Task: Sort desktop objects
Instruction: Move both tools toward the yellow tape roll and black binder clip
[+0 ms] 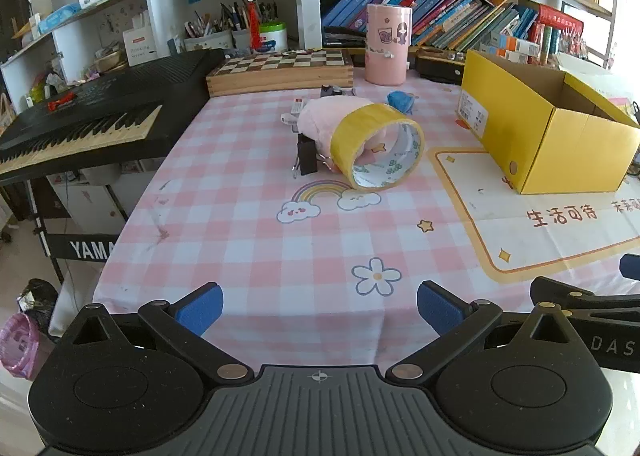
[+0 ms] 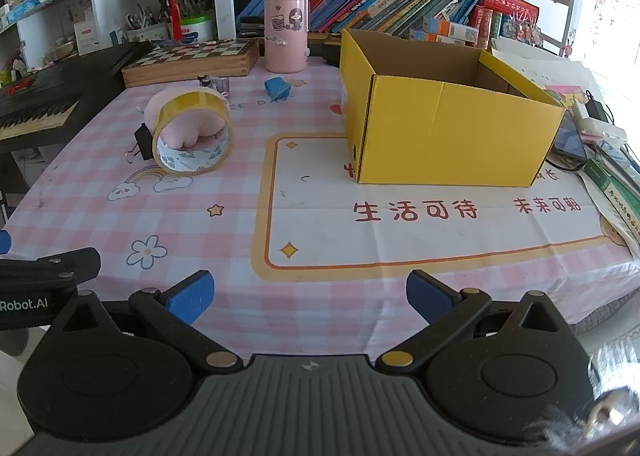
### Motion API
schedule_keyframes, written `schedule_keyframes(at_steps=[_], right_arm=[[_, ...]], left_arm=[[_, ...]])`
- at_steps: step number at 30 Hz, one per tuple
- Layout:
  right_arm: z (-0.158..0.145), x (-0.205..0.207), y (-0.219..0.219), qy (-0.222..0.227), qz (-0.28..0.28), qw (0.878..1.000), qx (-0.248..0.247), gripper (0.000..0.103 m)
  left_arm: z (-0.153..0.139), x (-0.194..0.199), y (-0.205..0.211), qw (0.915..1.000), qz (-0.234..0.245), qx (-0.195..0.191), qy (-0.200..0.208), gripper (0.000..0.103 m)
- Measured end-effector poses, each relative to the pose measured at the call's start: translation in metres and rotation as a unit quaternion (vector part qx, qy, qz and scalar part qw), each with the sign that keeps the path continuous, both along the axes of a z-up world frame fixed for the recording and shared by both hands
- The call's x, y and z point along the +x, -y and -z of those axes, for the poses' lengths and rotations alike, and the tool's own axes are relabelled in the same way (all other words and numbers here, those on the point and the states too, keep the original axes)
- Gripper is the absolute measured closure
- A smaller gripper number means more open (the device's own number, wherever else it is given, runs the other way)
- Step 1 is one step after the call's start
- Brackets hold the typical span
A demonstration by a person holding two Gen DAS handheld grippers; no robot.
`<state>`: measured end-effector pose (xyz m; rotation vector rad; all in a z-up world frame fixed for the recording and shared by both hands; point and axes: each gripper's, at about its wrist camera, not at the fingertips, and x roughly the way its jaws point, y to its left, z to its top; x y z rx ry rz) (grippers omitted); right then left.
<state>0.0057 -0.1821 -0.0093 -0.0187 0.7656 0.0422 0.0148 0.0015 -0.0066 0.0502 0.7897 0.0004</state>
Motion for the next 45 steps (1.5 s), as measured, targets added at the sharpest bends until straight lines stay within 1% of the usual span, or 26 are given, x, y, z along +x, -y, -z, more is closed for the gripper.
schedule_keyframes(at_steps=[8,13,17,24,28,31,35,40,45], right_arm=[[-0.001,-0.001,-0.001,0.000,-0.004,1.000,0.008,0.000],[-0.002,-0.002,-0.002,0.002,-0.005,1.000,0.005,0.001],[-0.005,-0.002,-0.005,0.006,-0.008,1.000,-0.002,0.001],[-0.007,-0.003,-0.009,0.007,-0.013,1.000,-0.005,0.002],[-0.009,-0.003,-0.011,0.007,-0.013,1.000,-0.005,0.007],[-0.010,-0.003,-0.015,0.009,-0.014,1.000,-0.004,0.011],[-0.011,-0.004,-0.024,0.013,-0.019,1.000,-0.006,0.011],[-0.012,-0.007,-0.035,0.013,-0.022,1.000,-0.009,0.011],[-0.012,-0.010,-0.046,0.014,-0.023,1.000,-0.007,0.011]], left_arm=[[-0.001,-0.001,0.000,1.0000,0.001,0.001,0.003,0.000],[-0.002,0.000,0.001,0.9999,0.006,0.009,0.004,0.000],[-0.001,0.000,-0.002,1.0000,0.006,0.005,0.000,0.000],[-0.001,-0.001,-0.008,0.9999,0.007,-0.003,0.007,0.000],[-0.002,-0.003,-0.014,0.9998,0.000,0.008,0.019,0.000],[-0.003,-0.007,-0.016,0.9990,0.005,0.022,0.038,0.000],[-0.004,-0.010,-0.021,0.9980,0.010,0.038,0.050,0.000],[-0.005,-0.012,-0.035,0.9988,0.013,0.013,0.046,0.000],[-0.008,-0.017,-0.048,0.9986,0.011,-0.001,0.051,0.000]])
